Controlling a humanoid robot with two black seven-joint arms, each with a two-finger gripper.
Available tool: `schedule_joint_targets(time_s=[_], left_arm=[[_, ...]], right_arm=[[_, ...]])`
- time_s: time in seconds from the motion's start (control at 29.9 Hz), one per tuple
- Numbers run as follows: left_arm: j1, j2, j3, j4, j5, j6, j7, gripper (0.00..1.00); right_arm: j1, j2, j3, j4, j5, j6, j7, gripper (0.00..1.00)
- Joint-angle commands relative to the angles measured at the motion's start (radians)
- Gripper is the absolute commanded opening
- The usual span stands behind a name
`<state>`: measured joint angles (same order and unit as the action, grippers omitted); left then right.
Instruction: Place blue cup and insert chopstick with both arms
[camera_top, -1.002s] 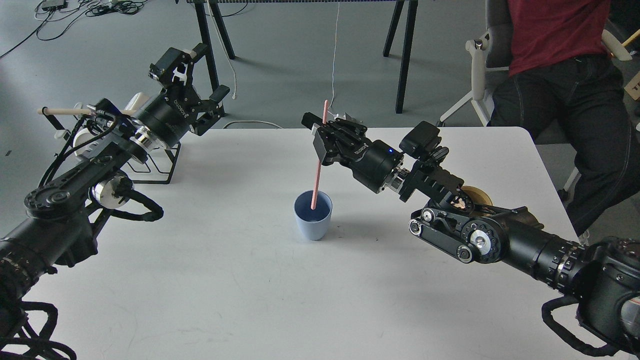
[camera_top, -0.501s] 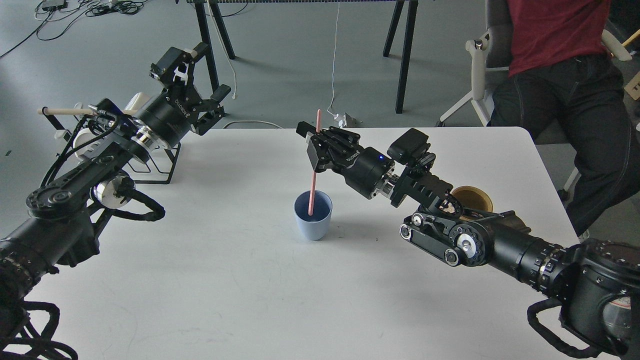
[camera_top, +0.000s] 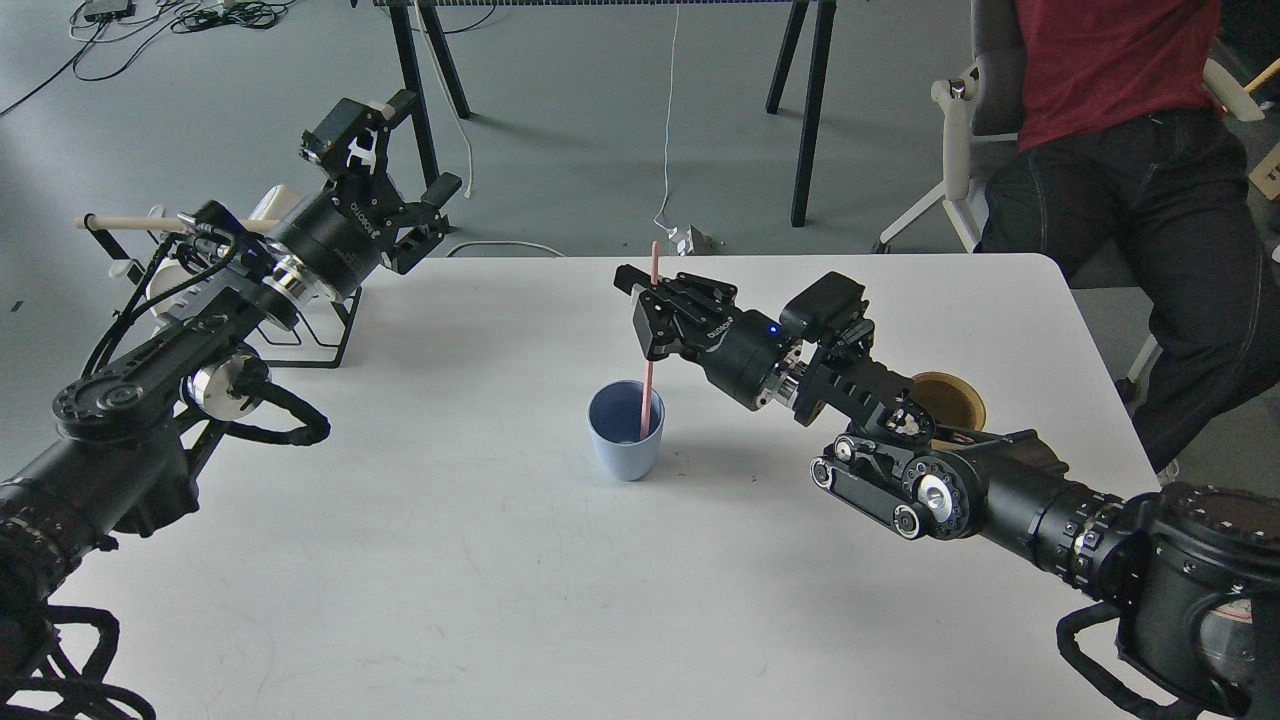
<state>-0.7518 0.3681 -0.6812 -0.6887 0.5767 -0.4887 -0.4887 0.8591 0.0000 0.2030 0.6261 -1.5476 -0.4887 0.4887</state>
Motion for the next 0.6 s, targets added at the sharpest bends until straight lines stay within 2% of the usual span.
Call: schedule_joint_targets(time_s=[0.0,0.07,0.23,0.4,0.5,0.57], left_arm=[[0.000,0.000,0.000,0.000,0.000,0.000,0.000,0.99],[0.002,0.000,0.000,0.000,0.000,0.000,0.000,0.99],[0.005,0.000,0.000,-0.002,0.000,0.000,0.000,0.99],[0.006,0.002,-0.001,-0.002,0.000,0.000,0.000,0.99],[0.005,0.003,-0.003,-0.002,0.000,0.000,0.000,0.99],[0.005,0.008,-0.003,-0.002,0.000,0.000,0.000,0.99]], right_arm=[[-0.002,0.000,0.009,0.004,0.010,0.000,0.000,0.49],[-0.002,0.000,0.015,0.015,0.015,0.000,0.000,0.64],[-0.006,0.000,0.016,0.066,0.110,0.000,0.000,0.82],[0.005,0.000,0.024,0.181,0.256,0.000,0.000,0.87],[0.015,-0.002,0.094,0.218,0.339,0.000,0.000,0.88],[0.020,-0.066,0.143,0.244,0.395,0.000,0.000,0.88]])
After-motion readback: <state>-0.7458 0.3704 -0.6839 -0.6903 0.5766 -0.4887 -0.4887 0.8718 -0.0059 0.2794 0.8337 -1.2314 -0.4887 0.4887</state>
